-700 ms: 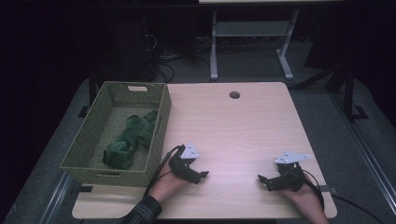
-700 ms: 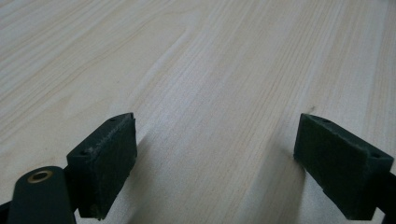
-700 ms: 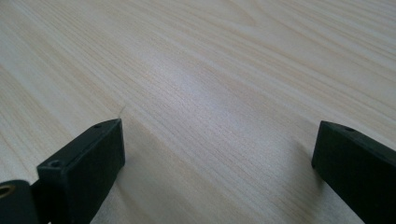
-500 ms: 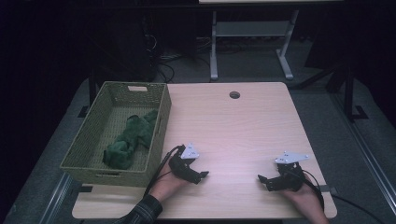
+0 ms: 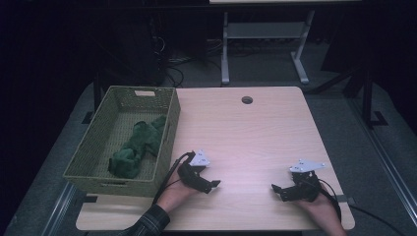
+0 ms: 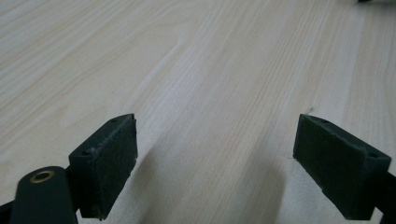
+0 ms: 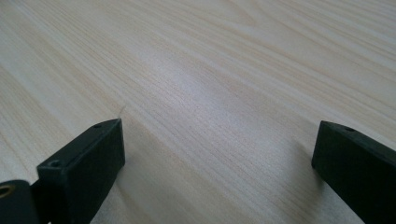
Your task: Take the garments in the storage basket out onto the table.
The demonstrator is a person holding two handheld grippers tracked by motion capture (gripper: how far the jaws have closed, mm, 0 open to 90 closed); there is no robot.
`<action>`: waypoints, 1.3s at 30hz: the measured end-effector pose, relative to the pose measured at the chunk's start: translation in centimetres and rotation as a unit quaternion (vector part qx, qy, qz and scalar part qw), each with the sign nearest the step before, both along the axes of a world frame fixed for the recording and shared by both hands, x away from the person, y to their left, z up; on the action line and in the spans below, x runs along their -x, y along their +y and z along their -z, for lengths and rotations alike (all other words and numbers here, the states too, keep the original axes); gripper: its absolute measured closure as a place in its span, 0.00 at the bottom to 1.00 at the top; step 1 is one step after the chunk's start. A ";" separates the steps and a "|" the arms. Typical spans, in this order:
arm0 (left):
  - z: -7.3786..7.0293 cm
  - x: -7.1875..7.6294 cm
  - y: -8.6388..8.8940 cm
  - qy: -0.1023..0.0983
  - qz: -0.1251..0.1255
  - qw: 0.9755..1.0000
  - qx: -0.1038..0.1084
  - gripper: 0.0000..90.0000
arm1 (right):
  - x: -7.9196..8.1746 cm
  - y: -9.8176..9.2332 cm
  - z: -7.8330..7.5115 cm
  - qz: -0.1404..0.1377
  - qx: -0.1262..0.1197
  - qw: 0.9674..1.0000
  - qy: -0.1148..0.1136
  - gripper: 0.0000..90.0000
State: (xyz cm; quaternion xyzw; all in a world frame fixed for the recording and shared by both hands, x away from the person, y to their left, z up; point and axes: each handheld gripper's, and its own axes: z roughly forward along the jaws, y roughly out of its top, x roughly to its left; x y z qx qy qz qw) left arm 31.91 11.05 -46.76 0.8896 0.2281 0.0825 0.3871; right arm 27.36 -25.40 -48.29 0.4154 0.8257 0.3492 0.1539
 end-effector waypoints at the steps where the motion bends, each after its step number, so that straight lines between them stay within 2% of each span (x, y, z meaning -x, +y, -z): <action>1: -0.1 0.0 0.1 0.002 -0.001 1.000 0.002 0.15 | 0.0 0.0 0.0 0.000 0.000 1.000 0.000 0.02; 20: -1.8 -0.1 0.8 0.012 -0.010 1.000 0.011 0.15 | 0.0 0.0 0.0 0.001 -0.001 1.000 0.002 0.02; 23: -2.1 0.0 0.7 0.011 -0.007 1.000 0.006 0.15 | 0.0 0.0 0.0 0.001 -0.001 1.000 0.002 0.02; 25: -2.2 0.1 0.6 0.011 -0.007 1.000 0.012 0.15 | 0.0 0.0 0.0 0.001 0.000 1.000 0.002 0.02; 30: -2.6 0.0 0.8 0.012 -0.008 1.000 0.005 0.15 | 0.0 0.0 0.0 0.001 -0.001 1.000 0.002 0.02; 32: -2.9 0.0 0.8 0.016 -0.012 1.000 0.013 0.15 | 0.0 0.0 0.0 0.001 -0.001 1.000 0.002 0.02; 39: -3.6 0.0 0.8 0.014 -0.010 1.000 0.010 0.15 | 0.0 0.0 0.0 0.001 -0.001 1.000 0.002 0.03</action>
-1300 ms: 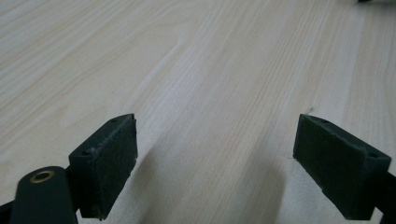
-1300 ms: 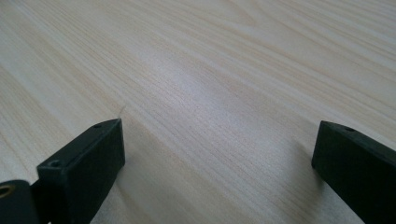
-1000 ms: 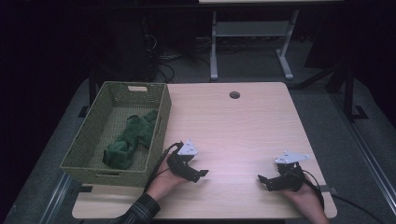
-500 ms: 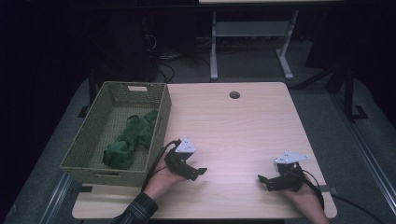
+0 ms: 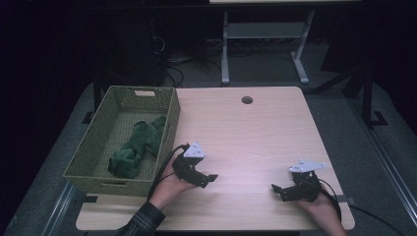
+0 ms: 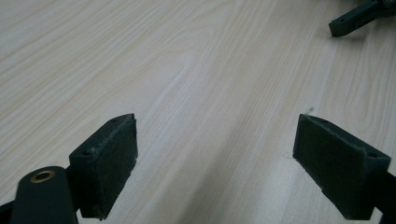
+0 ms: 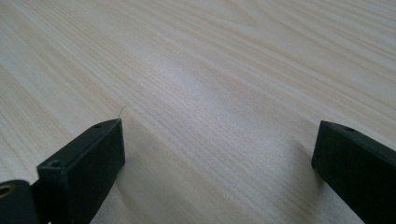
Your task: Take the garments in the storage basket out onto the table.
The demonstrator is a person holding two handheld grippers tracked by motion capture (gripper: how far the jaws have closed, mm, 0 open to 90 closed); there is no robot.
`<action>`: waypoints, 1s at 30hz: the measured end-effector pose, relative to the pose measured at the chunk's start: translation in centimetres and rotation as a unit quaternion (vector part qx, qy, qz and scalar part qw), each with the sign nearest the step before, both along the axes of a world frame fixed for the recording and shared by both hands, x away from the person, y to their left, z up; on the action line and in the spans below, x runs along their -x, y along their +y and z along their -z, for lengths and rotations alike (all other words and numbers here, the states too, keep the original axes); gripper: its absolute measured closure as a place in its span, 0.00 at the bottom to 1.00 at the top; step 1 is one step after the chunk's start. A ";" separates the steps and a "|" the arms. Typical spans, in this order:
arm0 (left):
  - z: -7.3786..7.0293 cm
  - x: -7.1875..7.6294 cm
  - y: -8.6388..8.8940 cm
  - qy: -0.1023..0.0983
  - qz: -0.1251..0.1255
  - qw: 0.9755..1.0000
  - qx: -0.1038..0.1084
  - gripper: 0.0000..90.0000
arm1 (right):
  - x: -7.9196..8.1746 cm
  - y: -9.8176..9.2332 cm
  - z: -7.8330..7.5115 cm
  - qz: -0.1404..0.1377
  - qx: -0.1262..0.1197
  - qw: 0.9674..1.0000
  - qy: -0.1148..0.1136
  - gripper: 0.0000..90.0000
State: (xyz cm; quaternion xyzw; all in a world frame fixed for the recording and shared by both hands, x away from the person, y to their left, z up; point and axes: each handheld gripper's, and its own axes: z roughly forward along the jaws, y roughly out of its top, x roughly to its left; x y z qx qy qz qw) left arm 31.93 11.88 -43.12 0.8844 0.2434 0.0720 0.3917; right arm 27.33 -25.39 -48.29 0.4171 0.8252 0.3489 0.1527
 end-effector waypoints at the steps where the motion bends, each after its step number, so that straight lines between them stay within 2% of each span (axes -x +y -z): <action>1: 0.0 0.0 0.0 0.001 -0.002 1.000 0.004 0.15 | 0.0 0.0 0.0 0.000 0.000 1.000 0.000 0.02; 11: -0.9 -0.1 -0.1 0.003 0.004 1.000 -0.007 0.15 | 0.0 0.0 0.0 0.000 0.000 1.000 0.000 0.02; 23: -2.4 -0.2 -0.1 0.004 0.005 1.000 -0.002 0.15 | 0.0 0.0 0.0 0.000 0.000 1.000 0.000 0.02; 30: -3.5 -0.4 0.0 0.003 0.013 1.000 -0.001 0.15 | 0.0 0.0 0.0 0.000 0.000 1.000 0.000 0.02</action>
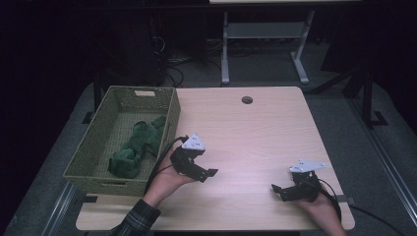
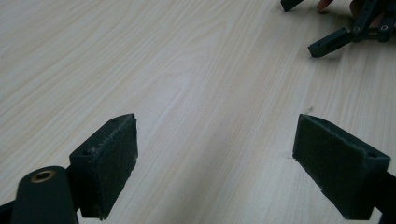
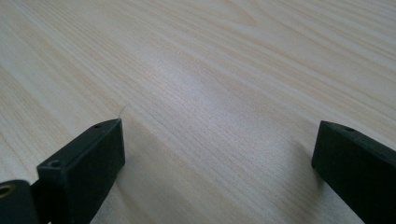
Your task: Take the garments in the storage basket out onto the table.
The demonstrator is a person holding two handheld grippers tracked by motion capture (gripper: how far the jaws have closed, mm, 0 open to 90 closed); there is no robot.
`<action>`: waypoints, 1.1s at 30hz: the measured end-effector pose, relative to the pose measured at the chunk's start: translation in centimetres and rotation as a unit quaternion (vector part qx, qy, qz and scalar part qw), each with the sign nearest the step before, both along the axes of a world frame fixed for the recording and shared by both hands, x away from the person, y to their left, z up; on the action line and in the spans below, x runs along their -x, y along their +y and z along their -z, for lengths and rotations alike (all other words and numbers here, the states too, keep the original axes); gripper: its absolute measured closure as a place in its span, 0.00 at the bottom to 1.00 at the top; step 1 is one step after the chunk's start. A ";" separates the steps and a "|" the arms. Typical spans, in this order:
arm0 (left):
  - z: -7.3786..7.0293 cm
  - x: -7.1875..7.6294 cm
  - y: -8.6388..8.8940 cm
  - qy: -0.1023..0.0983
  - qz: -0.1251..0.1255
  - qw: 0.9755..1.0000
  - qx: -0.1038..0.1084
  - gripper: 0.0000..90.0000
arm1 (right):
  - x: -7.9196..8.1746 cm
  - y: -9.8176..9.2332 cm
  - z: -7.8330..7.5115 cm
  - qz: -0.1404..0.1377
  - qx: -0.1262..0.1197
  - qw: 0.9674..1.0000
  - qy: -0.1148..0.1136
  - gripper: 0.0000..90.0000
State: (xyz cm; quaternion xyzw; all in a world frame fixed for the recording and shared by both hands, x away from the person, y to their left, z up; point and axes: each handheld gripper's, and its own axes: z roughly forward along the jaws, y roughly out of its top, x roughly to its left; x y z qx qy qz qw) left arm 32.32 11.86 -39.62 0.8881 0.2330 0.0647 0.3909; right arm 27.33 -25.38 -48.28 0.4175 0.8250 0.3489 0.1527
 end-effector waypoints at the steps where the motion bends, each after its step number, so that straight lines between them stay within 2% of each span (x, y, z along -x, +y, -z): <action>1: -0.1 0.0 0.0 0.000 -0.002 1.000 0.004 0.15 | 0.0 0.0 0.0 0.000 0.000 1.000 0.000 0.02; 6: -0.8 -0.2 0.2 0.000 0.001 1.000 0.011 0.15 | 0.0 0.0 0.0 0.000 0.000 1.000 0.000 0.02; 15: -2.0 -0.7 0.8 -0.001 0.005 1.000 0.010 0.15 | 0.0 0.0 0.0 0.000 0.000 1.000 0.000 0.02; 24: -3.5 -1.5 1.6 -0.015 -0.004 1.000 0.017 0.15 | 0.0 0.0 0.0 0.000 0.000 1.000 0.000 0.02; 29: -4.4 -2.0 2.2 -0.016 -0.008 0.999 0.026 0.15 | 0.0 0.0 0.0 0.000 0.000 1.000 0.000 0.02; 33: -4.9 -2.3 2.6 -0.015 -0.010 1.000 0.024 0.15 | 0.0 0.0 0.0 0.000 0.000 1.000 0.000 0.02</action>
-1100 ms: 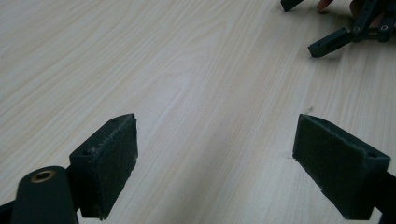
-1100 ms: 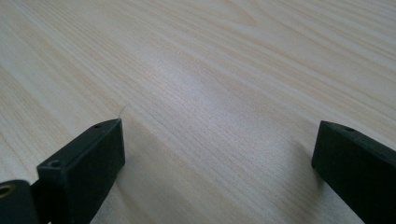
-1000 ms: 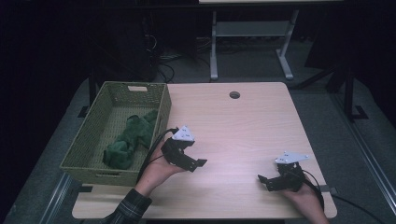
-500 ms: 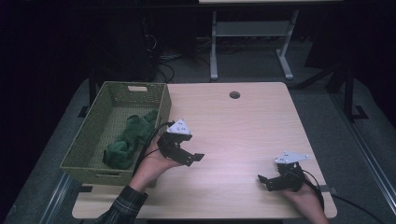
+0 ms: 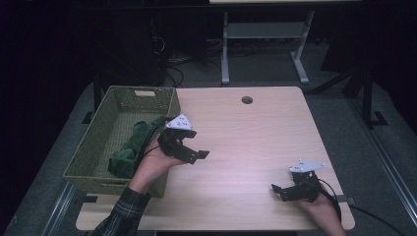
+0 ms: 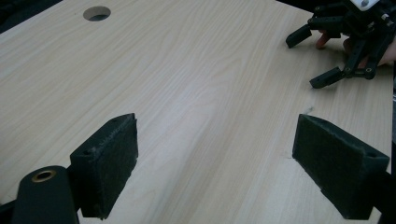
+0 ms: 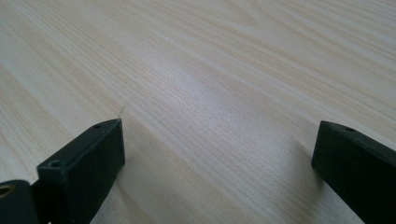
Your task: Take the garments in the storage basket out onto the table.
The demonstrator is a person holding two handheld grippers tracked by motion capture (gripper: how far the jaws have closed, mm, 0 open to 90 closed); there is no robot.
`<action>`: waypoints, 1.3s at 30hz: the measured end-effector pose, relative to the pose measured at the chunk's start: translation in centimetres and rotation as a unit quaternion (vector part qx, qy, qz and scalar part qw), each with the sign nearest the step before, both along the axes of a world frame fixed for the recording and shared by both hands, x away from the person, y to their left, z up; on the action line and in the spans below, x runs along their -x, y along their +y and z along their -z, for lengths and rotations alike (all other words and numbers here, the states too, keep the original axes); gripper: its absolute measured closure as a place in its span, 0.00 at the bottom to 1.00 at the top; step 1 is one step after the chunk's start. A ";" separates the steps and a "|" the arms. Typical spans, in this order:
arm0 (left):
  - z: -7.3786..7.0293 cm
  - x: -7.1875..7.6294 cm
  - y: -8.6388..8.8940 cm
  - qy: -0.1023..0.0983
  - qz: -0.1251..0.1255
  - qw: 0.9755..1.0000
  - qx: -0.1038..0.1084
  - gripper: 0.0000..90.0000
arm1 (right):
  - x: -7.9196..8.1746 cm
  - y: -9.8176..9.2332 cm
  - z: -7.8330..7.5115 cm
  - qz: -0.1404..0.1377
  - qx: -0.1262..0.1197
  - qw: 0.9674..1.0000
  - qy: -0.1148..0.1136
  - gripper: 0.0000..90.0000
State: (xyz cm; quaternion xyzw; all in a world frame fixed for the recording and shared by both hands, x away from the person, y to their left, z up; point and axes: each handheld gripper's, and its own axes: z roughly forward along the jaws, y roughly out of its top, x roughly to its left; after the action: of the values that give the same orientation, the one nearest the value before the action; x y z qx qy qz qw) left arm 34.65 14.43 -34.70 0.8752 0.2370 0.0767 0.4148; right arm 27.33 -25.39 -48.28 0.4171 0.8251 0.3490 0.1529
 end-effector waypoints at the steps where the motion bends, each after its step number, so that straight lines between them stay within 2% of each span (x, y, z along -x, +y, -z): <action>1: -0.1 -0.1 0.1 -0.001 0.000 1.000 -0.002 0.15 | 0.0 0.0 0.0 0.000 0.000 1.000 0.000 0.03; 8: -0.7 -0.8 0.7 0.000 -0.006 1.000 -0.003 0.15 | 0.0 0.0 0.0 0.000 0.000 1.000 0.000 0.03; 12: -1.1 -1.3 1.4 -0.001 -0.008 1.000 -0.010 0.15 | 0.0 0.0 0.0 -0.001 0.000 1.000 -0.002 0.02; 17: -1.2 -1.7 2.5 -0.002 -0.025 1.000 -0.007 0.16 | 0.0 0.0 0.0 -0.001 0.000 1.000 -0.002 0.03; 24: -1.0 -2.2 4.4 -0.006 -0.053 0.998 -0.016 0.16 | 0.0 0.0 0.0 -0.001 0.000 1.000 -0.002 0.02; 33: -0.9 -2.5 6.2 -0.002 -0.072 0.997 -0.019 0.16 | 0.0 0.0 0.0 -0.001 0.000 1.000 -0.001 0.02; 39: -1.0 -2.6 8.1 -0.004 -0.094 0.995 -0.023 0.17 | 0.0 0.0 0.0 -0.001 0.000 1.000 -0.001 0.02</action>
State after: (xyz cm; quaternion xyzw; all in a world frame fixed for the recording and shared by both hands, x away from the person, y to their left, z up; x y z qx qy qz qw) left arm 37.25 22.54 -33.66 0.8582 0.3147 0.1244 0.3860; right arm 27.35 -25.40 -48.29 0.4158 0.8255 0.3494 0.1536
